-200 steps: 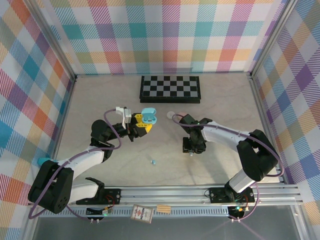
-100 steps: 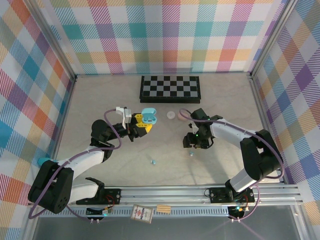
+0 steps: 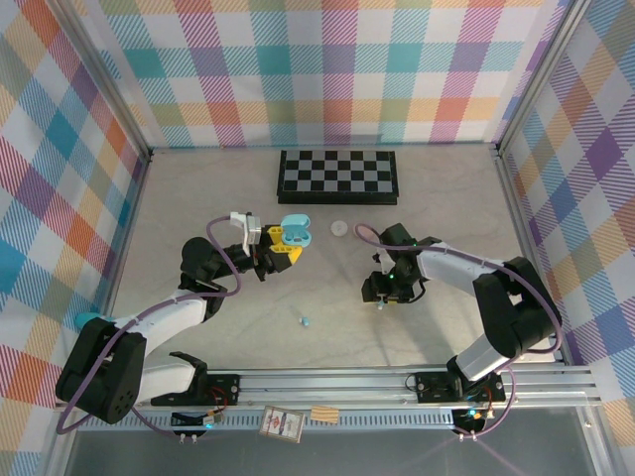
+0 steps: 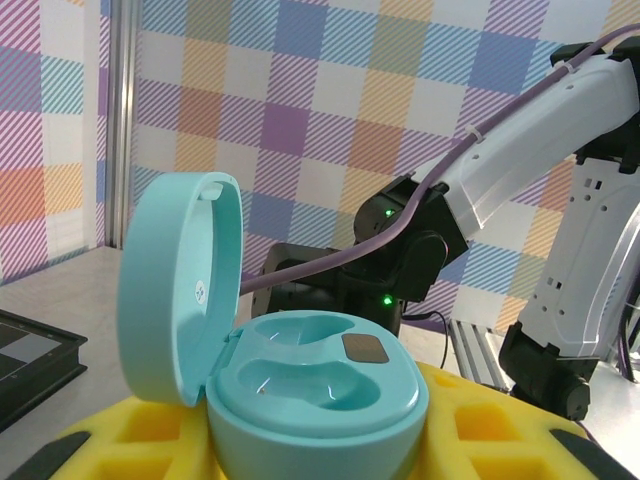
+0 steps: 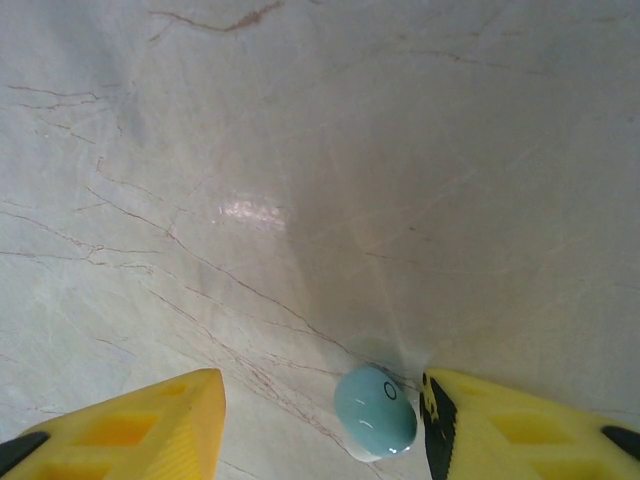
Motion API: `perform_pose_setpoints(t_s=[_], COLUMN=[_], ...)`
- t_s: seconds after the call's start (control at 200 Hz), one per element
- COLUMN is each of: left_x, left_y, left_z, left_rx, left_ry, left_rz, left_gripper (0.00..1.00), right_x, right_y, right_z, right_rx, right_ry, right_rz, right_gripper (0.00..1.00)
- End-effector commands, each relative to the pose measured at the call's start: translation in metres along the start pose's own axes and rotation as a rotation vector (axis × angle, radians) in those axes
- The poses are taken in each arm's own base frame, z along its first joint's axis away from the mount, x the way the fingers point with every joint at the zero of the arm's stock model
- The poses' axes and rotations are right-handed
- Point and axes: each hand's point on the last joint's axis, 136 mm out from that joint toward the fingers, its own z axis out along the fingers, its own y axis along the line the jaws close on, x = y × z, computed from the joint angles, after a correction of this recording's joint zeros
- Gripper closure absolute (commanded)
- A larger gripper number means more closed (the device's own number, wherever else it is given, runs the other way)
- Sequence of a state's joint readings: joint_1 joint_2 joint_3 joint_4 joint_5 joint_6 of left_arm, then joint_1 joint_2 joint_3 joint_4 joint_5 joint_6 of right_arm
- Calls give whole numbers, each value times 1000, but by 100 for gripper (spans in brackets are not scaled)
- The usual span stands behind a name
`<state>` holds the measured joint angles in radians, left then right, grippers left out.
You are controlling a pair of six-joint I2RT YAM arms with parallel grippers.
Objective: Insert wireless bluetooth earbuds into charging case
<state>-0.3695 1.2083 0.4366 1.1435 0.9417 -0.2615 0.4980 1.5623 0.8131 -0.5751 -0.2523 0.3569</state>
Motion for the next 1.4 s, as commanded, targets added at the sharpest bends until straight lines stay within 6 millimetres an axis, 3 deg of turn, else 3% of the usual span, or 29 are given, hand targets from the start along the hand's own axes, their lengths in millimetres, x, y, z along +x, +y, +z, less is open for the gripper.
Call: perform_pose_setpoints(t_s=[0.0, 0.715, 1.23, 1.395], left_x=[-18, -18, -16, -16], left_y=[-7, -7, -5, -5], left_z=[-1, 0, 1, 1], left_rx=[29, 34, 37, 39], left_ry=[-29, -28, -21, -23], left_rz=[71, 73, 66, 66], left_gripper=[67, 67, 67, 67], right_x=[5, 9, -2, -2], right_y=[3, 3, 6, 9], right_z=[3, 7, 8, 8], right_rx=[-38, -50, -52, -68], right_ry=[13, 18, 1, 3], right_rz=[-5, 22, 55, 65], right_gripper=[47, 71, 71, 76])
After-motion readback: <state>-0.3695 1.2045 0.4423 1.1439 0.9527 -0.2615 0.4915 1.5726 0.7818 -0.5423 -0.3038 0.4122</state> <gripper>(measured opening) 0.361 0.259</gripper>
